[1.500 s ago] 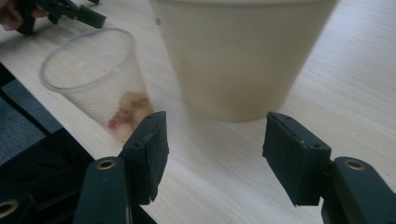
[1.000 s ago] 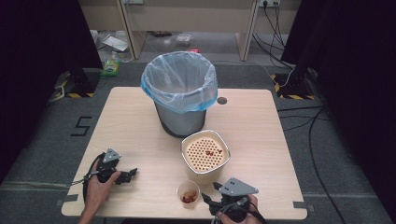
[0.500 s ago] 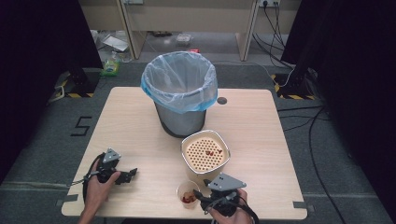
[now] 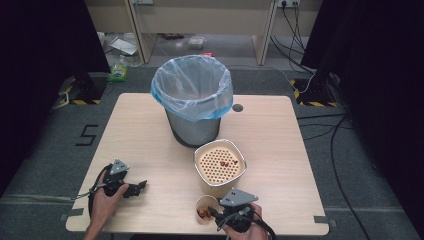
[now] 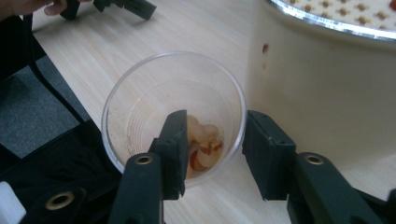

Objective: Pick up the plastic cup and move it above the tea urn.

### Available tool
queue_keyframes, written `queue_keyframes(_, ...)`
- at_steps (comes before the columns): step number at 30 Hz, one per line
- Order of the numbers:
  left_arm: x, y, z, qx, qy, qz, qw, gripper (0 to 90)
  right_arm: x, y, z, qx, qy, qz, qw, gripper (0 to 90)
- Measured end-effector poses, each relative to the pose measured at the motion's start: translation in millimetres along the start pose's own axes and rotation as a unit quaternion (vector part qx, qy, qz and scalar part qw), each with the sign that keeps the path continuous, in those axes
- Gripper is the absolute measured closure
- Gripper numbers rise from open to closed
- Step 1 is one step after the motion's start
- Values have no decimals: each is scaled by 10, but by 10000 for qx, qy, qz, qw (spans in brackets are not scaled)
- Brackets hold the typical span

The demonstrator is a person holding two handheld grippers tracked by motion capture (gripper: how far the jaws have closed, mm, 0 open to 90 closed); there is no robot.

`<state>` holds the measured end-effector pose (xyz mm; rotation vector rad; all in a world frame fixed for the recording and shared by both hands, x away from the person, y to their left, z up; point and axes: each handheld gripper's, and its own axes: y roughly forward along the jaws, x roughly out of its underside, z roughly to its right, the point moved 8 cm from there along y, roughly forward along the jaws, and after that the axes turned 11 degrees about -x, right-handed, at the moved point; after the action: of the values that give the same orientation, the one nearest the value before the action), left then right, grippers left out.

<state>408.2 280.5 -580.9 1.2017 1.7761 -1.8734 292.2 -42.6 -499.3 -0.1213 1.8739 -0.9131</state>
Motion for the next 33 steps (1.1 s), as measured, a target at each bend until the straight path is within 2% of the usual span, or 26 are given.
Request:
queue_keyframes(1, 0, 0, 0, 0, 0, 0, 10000, 0, 0, 0, 0, 0, 0, 0, 10000, 627)
queue_keyframes(2, 0, 0, 0, 0, -1, 2, 10000, 0, 31, 10, 6, -38, -5, -46, 10000, 676)
queue_keyframes(3, 0, 0, 0, 0, -1, 2, 10000, 0, 31, 10, 6, -38, -5, -46, 10000, 676)
queue_keyframes(4, 1, -1, 0, 2, -1, 3, 10000, 0, 59, 14, 6, -83, -45, -89, 9999, 737)
queue_keyframes(5, 1, -1, 0, 2, -1, 3, 10000, 0, 59, 14, 6, -83, -45, -89, 9999, 737)
queue_keyframes(6, 1, -2, 0, 2, 0, 4, 10000, 0, 82, -1, 28, -57, -107, -55, 9999, 821)
queue_keyframes(8, 2, -3, 0, 5, 1, 1, 10000, 0, 98, -14, 39, -80, -124, -49, 9999, 823)
queue_keyframes(11, 2, -3, 1, 6, -3, 3, 10000, 0, 181, -113, 68, -165, -100, 2, 9998, 856)
queue_keyframes(13, 2, -3, 0, 4, 0, 2, 10000, 0, 215, -208, 81, -138, -145, 53, 9998, 870)
queue_keyframes(14, 2, -3, 0, 5, -2, 2, 10000, 0, 231, -265, 94, -39, -201, 61, 9998, 871)
queue_keyframes(15, 2, -3, 0, 5, -2, 2, 10000, 0, 231, -265, 94, -39, -201, 61, 9998, 871)
queue_keyframes(16, 2, -3, 0, 4, -1, 2, 10000, 0, 269, -379, 121, 100, -281, 45, 9995, 871)
queue_keyframes(17, 2, -3, 0, 4, -1, 2, 10000, 0, 269, -379, 121, 100, -281, 45, 9995, 871)
queue_keyframes(19, 2, -2, 0, 3, -1, 4, 10000, 0, 332, -536, 190, 322, -323, 73, 9989, 872)
queue_keyframes(22, 2, -3, 0, 4, 0, 1, 10000, 0, 377, -636, 262, 448, -277, 115, 9985, 872)
queue_keyframes(23, 2, -2, 0, 4, -2, 3, 10000, 0, 415, -738, 351, 623, -223, 154, 9977, 872)
queue_keyframes(26, 2, -3, 0, 4, 0, 0, 10000, 0, 443, -877, 494, 955, -221, 152, 9951, 872)
queue_keyframes(28, 2, -3, 0, 6, -1, 0, 10000, 0, 429, -946, 575, 1129, -235, 158, 9932, 872)
queue_keyframes(29, 2, -3, 0, 6, -1, 0, 10000, 0, 429, -946, 575, 1129, -235, 158, 9932, 872)
queue_keyframes(30, 2, -3, 0, 5, -1, 2, 10000, 0, 388, -1001, 664, 1307, -277, 176, 9909, 872)
queue_keyframes(33, 2, -2, 0, 5, -1, 2, 10000, 0, 301, -1064, 802, 1529, -319, 202, 9875, 872)
